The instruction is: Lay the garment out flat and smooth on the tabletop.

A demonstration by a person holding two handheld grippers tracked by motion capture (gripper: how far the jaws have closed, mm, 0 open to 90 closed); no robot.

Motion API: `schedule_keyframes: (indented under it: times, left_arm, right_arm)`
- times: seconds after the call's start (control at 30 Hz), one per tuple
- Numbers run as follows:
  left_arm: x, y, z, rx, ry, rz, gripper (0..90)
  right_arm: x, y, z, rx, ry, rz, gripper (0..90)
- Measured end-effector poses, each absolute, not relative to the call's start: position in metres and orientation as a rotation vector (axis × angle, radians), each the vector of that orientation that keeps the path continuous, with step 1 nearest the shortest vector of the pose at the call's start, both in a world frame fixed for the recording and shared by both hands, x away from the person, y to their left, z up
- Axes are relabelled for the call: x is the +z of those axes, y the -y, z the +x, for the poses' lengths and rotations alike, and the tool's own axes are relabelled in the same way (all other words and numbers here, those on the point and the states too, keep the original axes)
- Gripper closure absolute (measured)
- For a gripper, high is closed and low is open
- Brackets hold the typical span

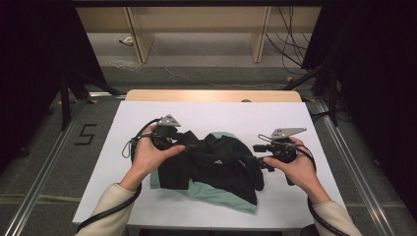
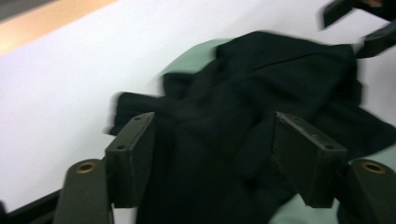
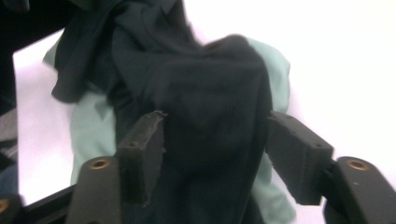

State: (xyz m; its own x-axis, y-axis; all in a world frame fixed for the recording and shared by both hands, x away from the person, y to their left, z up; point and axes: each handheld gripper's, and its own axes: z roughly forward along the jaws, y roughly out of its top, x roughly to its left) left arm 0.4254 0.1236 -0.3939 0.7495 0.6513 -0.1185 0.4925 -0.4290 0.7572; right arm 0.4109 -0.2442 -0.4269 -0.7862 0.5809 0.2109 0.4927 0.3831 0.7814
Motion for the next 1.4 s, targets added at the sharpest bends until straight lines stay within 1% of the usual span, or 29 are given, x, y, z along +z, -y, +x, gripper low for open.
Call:
schedule_keyframes:
  times: [0.03, 0.07, 0.17, 0.33, 0.37, 0.4, 0.43, 0.47, 0.53, 0.57, 0.63, 0.67, 0.7, 0.73, 0.8, 0.83, 0.87, 0.9, 0.97, 1.0, 1.03, 1.07, 1.1, 1.17, 1.23, 1.3, 1.33, 1.37, 1.4]
  left_arm:
    - [-0.390, -0.114, 0.420, 0.246, -0.801, 2.125, 30.1]
    - [-0.386, -0.100, 0.412, 0.248, -0.707, 2.150, 30.0]
    - [-0.382, -0.076, 0.401, 0.246, -0.584, 2.215, 29.0]
    - [-0.379, -0.051, 0.391, 0.292, -0.490, 2.263, 29.4]
    - [-0.379, -0.051, 0.391, 0.292, -0.490, 2.263, 29.7]
    - [-0.383, -0.043, 0.391, 0.290, -0.460, 2.288, 29.9]
    - [-0.383, -0.043, 0.391, 0.290, -0.460, 2.288, 29.9]
    - [-0.391, -0.033, 0.392, 0.269, -0.432, 2.325, 30.0]
    - [-0.398, -0.027, 0.393, 0.270, -0.412, 2.353, 30.6]
    - [-0.407, -0.019, 0.395, 0.290, -0.389, 2.393, 31.1]
    - [-0.411, -0.015, 0.397, 0.311, -0.373, 2.416, 33.9]
    - [-0.417, -0.011, 0.399, 0.356, -0.357, 2.445, 39.3]
    - [-0.421, -0.007, 0.404, 0.424, -0.352, 2.497, 45.8]
    - [-0.423, -0.006, 0.406, 0.446, -0.357, 2.499, 53.6]
    - [-0.423, -0.006, 0.409, 0.433, -0.381, 2.493, 66.5]
    - [-0.420, -0.007, 0.414, 0.429, -0.430, 2.466, 71.8]
    - [-0.420, -0.007, 0.414, 0.429, -0.430, 2.466, 74.6]
    - [-0.416, -0.009, 0.416, 0.431, -0.468, 2.435, 74.6]
    - [-0.406, -0.014, 0.421, 0.471, -0.541, 2.377, 77.1]
    - [-0.402, -0.017, 0.424, 0.492, -0.566, 2.364, 77.5]
    - [-0.400, -0.021, 0.428, 0.517, -0.596, 2.350, 77.7]
    - [-0.400, -0.021, 0.428, 0.517, -0.596, 2.350, 77.9]
    - [-0.398, -0.030, 0.438, 0.559, -0.650, 2.322, 77.9]
    - [-0.400, -0.039, 0.450, 0.567, -0.707, 2.315, 77.8]
    - [-0.407, -0.049, 0.463, 0.574, -0.767, 2.324, 77.6]
    - [-0.411, -0.053, 0.468, 0.568, -0.790, 2.322, 77.5]
    - [-0.416, -0.059, 0.474, 0.546, -0.844, 2.300, 77.3]
    - [-0.416, -0.059, 0.474, 0.546, -0.844, 2.300, 77.2]
    - [-0.420, -0.062, 0.476, 0.524, -0.872, 2.269, 77.1]
  right_arm:
    - [-0.427, 0.247, 0.408, 1.352, -2.552, 0.966, 36.5]
    - [-0.428, 0.248, 0.406, 1.328, -2.575, 0.950, 36.5]
    - [-0.431, 0.249, 0.402, 1.267, -2.620, 0.904, 36.4]
    - [-0.436, 0.240, 0.397, 1.165, -2.709, 0.819, 36.0]
    - [-0.438, 0.237, 0.397, 1.112, -2.719, 0.806, 38.6]
    - [-0.440, 0.235, 0.397, 1.050, -2.725, 0.790, 45.4]
    - [-0.440, 0.233, 0.397, 1.027, -2.723, 0.787, 53.7]
    - [-0.440, 0.232, 0.398, 1.015, -2.719, 0.789, 66.0]
    - [-0.437, 0.232, 0.398, 0.994, -2.724, 0.807, 80.6]
    - [-0.435, 0.232, 0.397, 0.990, -2.715, 0.820, 86.0]
    - [-0.433, 0.233, 0.397, 0.992, -2.704, 0.821, 87.3]
    - [-0.427, 0.233, 0.398, 0.993, -2.659, 0.809, 88.5]
    - [-0.423, 0.233, 0.398, 1.001, -2.630, 0.791, 88.6]
    - [-0.420, 0.233, 0.398, 1.011, -2.608, 0.783, 88.6]
    - [-0.415, 0.233, 0.399, 1.022, -2.576, 0.770, 88.6]
    - [-0.404, 0.232, 0.401, 1.039, -2.495, 0.747, 88.6]
    - [-0.401, 0.231, 0.403, 1.051, -2.467, 0.740, 88.6]
    - [-0.401, 0.231, 0.403, 1.051, -2.467, 0.740, 88.6]
    - [-0.392, 0.225, 0.414, 1.073, -2.366, 0.712, 86.8]
    - [-0.390, 0.222, 0.419, 1.076, -2.328, 0.698, 82.3]
    - [-0.389, 0.220, 0.424, 1.078, -2.289, 0.693, 74.8]
    - [-0.389, 0.217, 0.429, 1.067, -2.245, 0.688, 69.4]
    - [-0.389, 0.215, 0.433, 1.057, -2.195, 0.687, 67.0]
    - [-0.389, 0.211, 0.434, 1.071, -2.159, 0.692, 62.0]
    - [-0.392, 0.208, 0.432, 1.062, -2.175, 0.678, 60.5]
    - [-0.396, 0.206, 0.431, 1.054, -2.206, 0.688, 59.6]
    - [-0.407, 0.203, 0.431, 1.050, -2.271, 0.745, 57.1]
    - [-0.407, 0.203, 0.431, 1.050, -2.271, 0.745, 57.1]
    - [-0.424, 0.200, 0.433, 1.067, -2.378, 0.823, 55.3]
